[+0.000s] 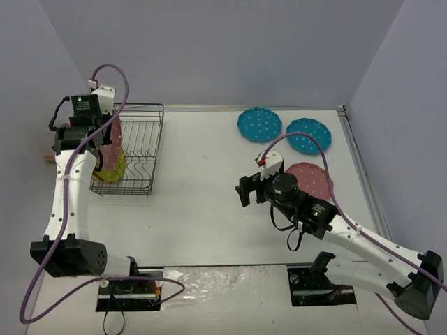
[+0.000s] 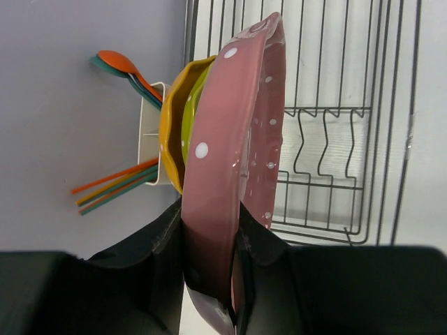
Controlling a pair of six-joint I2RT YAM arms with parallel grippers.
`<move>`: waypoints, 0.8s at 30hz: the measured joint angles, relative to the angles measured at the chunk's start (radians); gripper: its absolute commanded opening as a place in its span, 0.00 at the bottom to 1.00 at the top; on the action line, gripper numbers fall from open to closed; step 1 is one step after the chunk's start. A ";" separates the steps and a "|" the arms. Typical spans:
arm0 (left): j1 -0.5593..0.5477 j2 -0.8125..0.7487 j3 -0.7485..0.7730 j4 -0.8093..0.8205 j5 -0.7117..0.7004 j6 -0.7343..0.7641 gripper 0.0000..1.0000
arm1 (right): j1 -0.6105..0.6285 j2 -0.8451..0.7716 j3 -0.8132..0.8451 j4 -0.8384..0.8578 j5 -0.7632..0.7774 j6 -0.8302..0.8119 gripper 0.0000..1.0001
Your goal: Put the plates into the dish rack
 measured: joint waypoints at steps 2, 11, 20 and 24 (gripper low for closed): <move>0.013 0.022 -0.031 0.031 0.006 0.037 0.00 | -0.017 0.002 -0.007 -0.003 -0.010 0.000 1.00; 0.065 0.132 -0.163 0.186 0.051 0.086 0.00 | -0.067 0.003 -0.045 -0.007 -0.064 0.000 1.00; 0.082 0.183 -0.226 0.286 0.100 0.062 0.12 | -0.072 0.002 -0.060 -0.007 -0.064 0.008 1.00; 0.082 0.211 -0.264 0.331 0.105 0.043 0.20 | -0.085 0.009 -0.060 -0.007 -0.036 0.036 1.00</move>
